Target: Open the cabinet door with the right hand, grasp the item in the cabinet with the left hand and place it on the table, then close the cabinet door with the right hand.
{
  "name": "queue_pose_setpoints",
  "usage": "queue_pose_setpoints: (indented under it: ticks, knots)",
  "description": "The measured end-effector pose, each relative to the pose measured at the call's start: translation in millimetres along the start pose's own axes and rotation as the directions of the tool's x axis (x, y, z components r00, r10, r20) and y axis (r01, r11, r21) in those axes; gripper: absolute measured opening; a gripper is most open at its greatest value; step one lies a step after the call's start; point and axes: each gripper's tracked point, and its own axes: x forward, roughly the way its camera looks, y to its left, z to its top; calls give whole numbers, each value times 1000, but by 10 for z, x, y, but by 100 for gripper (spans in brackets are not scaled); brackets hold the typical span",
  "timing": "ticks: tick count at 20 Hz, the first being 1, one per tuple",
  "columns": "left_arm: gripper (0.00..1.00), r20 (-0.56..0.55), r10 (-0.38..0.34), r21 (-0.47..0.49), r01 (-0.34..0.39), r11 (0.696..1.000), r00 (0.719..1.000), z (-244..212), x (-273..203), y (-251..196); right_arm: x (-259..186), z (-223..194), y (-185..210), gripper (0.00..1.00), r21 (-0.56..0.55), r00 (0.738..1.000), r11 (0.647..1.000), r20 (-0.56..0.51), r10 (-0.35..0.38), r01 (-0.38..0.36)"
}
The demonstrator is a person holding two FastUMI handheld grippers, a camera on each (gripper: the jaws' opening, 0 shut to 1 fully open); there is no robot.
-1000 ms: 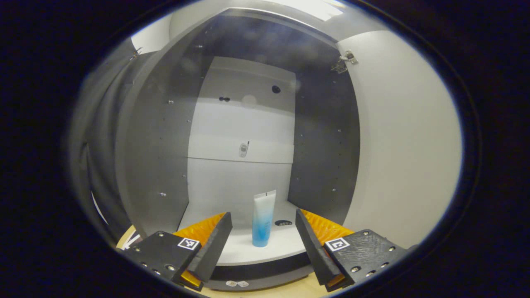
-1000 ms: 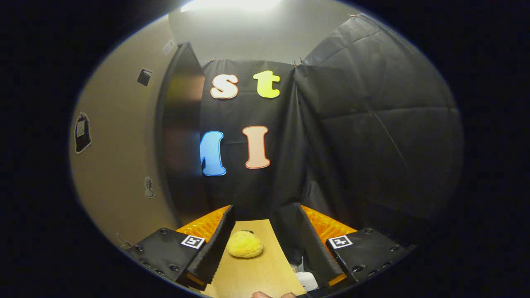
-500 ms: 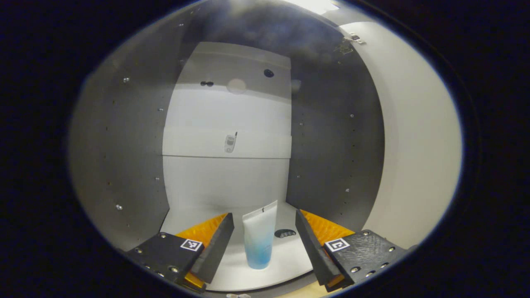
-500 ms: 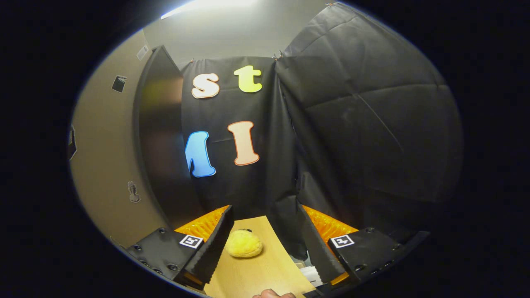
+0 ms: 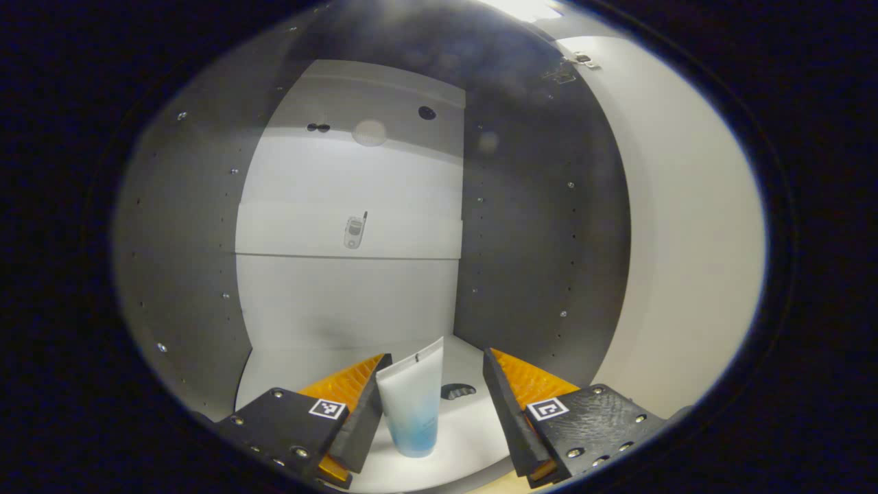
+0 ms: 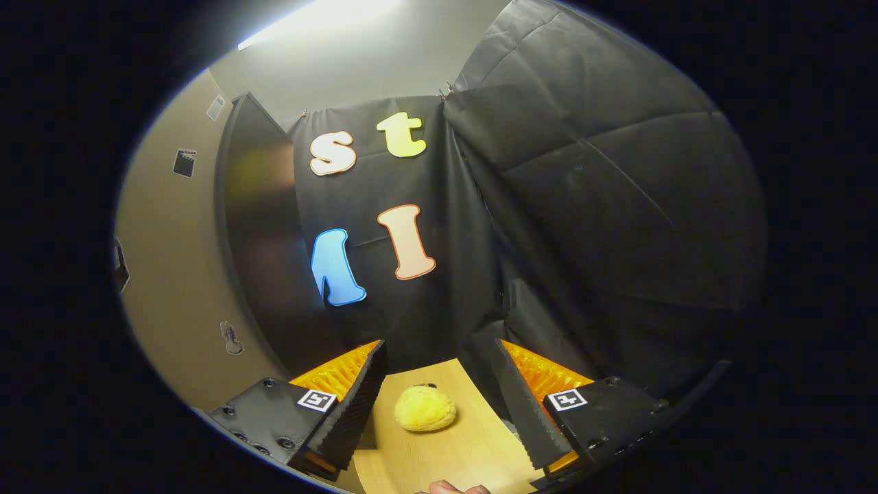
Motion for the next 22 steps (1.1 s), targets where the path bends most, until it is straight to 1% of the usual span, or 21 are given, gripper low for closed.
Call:
queue_pose_setpoints:
  ticks: [1, 2, 4, 5, 6, 7, 8, 10, 12, 13, 14, 17, 18, 19, 20, 21, 22]
  knots:
    - [81, -9, -1, 10, 1, 1000, 1000, -13, 9, 1, 7, -15, 3, 93, -4, 1000, 1000, 1, 1, -1]
    - [80, -19, 4, 22, -3, 1000, 1000, -31, 18, 7, 15, -21, -3, 96, -8, 1000, 1000, 0, -1, 1]
    - [81, -35, 5, 33, -4, 999, 999, -57, 25, -7, 17, -47, -2, 96, -7, 1000, 1000, -3, -2, 2]
    - [79, -22, 67, 51, -66, 997, 998, -27, 26, 100, 21, -64, -8, 93, -4, 1000, 1000, -6, 0, 0]
    - [53, -8, 104, 54, -103, 993, 995, 17, 7, 173, 22, -74, -21, 96, -1, 1000, 1000, -9, 0, 0]
    - [28, -19, 81, 45, -80, 996, 997, -22, 78, 156, 30, -87, -35, 96, 6, 1000, 1000, -14, -3, 3]
    - [31, -32, 64, 33, -63, 997, 997, -52, 75, 120, 25, -98, -48, 96, 17, 1000, 1000, -17, -2, 2]
    - [36, -36, 71, 18, -70, 997, 997, -68, 57, 121, 30, -107, -52, 96, 34, 1000, 999, -18, 1, 0]
    - [26, -44, 64, 27, -63, 998, 997, -89, 52, 101, 22, -138, -78, 96, 35, 1000, 999, -25, -5, 6]
    - [18, -42, 76, 30, -74, 997, 996, -85, 42, 122, 4, -148, -84, 96, 35, 1000, 999, -26, -9, 9]
    - [14, -44, 80, 26, -79, 997, 996, -80, 34, 117, -15, -158, -90, 96, 35, 1000, 999, -28, -8, 9]
    - [15, -42, 86, 5, -86, 996, 995, -65, -54, 123, -45, -157, -77, 96, 32, 1000, 999, -26, -12, 13]
    - [11, -41, 85, 2, -85, 996, 996, -43, -114, 119, -53, -136, -63, 93, 41, 1000, 999, -28, -10, 11]
    - [15, -30, 82, -1, -82, 997, 996, 10, -184, 107, -77, -108, -12, 96, 51, 1000, 999, -27, 1, 1]
    - [14, -11, 78, -2, -78, 997, 997, 81, -261, 95, -104, -56, 25, 93, 54, 1000, 999, -18, 11, -10]
    - [15, 5, 79, 0, -79, 997, 997, 154, -360, 101, -126, 4, 45, 93, 44, 1000, 999, -3, 15, -15]
    - [11, 12, 83, 7, -83, 997, 996, 202, -459, 117, -158, 61, 53, 92, 27, 1000, 1000, 13, 14, -15]
